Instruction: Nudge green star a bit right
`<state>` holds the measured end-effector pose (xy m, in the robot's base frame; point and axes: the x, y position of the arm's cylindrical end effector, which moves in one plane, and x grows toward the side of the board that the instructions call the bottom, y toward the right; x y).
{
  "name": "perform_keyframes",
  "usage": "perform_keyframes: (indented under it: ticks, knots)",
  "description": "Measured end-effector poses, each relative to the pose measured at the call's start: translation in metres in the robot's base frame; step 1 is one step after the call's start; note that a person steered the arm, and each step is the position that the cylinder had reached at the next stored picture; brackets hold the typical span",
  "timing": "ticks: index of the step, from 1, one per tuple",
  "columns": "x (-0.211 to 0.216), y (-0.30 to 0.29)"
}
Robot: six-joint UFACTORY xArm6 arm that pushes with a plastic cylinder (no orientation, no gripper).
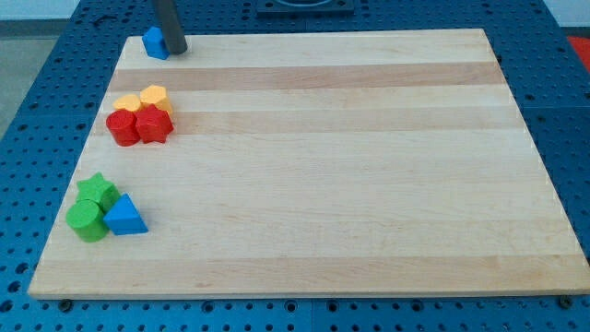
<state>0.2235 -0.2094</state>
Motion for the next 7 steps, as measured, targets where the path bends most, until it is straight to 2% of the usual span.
perform_keyframes:
  ticks: [1,2,3,4,6,7]
  knots:
    - [0.023,0.040]
    - [0.088,0.113]
    - [0.155,0.137]
    - [0.240,0.120]
    - [0.371,0.042]
    - [0.395,0.019]
